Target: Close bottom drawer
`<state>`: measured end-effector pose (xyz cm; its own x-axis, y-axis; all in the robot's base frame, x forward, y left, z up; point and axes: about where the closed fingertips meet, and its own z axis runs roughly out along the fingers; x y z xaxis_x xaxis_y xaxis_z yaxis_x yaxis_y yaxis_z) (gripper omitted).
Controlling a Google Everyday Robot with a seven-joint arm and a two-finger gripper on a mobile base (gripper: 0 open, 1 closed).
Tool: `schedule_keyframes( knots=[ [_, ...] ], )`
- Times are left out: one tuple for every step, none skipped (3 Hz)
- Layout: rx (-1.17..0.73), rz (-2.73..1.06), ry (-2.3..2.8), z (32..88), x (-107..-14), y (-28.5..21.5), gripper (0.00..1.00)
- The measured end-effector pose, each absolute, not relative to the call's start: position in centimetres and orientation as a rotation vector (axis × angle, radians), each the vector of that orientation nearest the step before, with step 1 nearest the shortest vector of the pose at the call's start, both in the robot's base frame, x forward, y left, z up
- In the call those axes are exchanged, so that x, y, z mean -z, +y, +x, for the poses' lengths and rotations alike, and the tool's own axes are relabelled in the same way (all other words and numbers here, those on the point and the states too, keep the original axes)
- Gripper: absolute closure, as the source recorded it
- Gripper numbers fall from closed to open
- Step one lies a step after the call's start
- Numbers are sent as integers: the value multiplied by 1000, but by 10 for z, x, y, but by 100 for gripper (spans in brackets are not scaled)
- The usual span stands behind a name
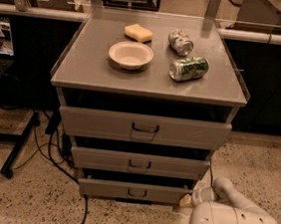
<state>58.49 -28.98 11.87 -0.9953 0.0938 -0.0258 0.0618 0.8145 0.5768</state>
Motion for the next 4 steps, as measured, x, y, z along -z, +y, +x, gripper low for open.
schedule_keyframes(
  knots=[
    [-937,189,2943,581,-118,-299,100],
    [-934,228,2920,582,-119,-305,100],
    [-926,271,2871,587,-121,-311,100],
    [-908,317,2806,593,-125,-316,100]
  ],
)
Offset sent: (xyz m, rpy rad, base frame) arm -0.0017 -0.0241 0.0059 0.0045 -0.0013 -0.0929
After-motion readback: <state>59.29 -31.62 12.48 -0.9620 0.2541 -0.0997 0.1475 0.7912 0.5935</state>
